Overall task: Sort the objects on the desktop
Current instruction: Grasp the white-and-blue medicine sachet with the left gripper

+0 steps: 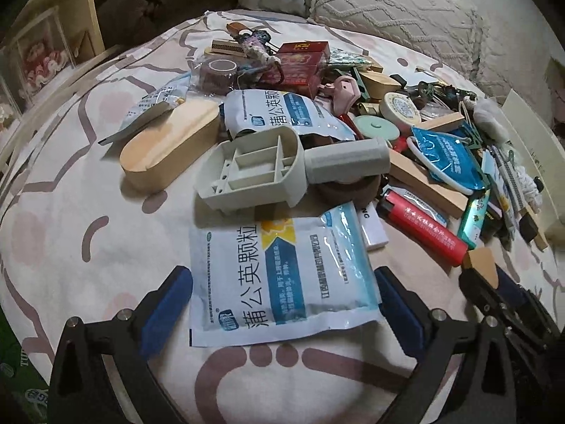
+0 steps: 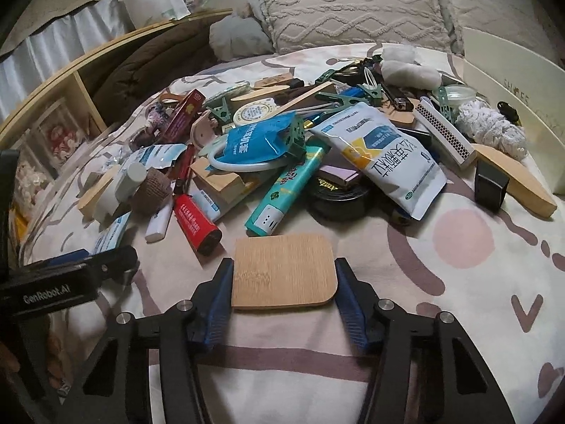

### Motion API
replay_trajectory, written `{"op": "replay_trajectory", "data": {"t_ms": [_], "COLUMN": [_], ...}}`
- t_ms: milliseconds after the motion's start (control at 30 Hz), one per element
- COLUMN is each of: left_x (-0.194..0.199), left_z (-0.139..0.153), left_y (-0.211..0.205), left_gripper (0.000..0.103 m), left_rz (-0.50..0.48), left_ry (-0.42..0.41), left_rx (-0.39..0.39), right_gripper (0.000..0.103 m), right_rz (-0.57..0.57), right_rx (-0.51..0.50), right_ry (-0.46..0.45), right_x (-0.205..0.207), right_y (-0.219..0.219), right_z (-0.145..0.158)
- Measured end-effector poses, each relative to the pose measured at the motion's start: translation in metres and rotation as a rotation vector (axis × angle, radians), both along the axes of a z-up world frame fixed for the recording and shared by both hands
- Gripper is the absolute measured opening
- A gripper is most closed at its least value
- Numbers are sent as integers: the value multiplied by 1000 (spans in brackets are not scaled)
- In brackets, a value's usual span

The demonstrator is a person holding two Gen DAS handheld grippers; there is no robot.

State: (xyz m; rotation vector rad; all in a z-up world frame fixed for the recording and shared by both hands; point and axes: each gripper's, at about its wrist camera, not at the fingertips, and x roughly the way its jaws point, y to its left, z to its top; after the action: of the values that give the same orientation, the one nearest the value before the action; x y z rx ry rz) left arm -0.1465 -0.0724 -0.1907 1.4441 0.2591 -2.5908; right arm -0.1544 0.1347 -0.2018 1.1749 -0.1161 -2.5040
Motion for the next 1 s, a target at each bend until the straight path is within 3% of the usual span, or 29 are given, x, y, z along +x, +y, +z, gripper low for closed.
{"op": "replay_trajectory", "data": {"t_ms": [300,533,833,1000], "left_x": [-4,-9,-16,-16], "left_z": [5,4,-4,-4], "left_y": [-12,-9,5,1], "left_gripper": [103,103,103,103], "left_rz": [40,127,138,158], "left_ry": [-29,-83,-122,-103], "left_rx": [98,53,-58,-42], "right_gripper": [57,57,57,57], "right_rz": [1,2,7,8], "right_rx": [-4,-9,-29,-37], "right_ry": [0,2,4,4], "right_x": [-1,0,-1,-1], "right_y": [1,1,3,4], "right_z": [0,0,0,-1]}}
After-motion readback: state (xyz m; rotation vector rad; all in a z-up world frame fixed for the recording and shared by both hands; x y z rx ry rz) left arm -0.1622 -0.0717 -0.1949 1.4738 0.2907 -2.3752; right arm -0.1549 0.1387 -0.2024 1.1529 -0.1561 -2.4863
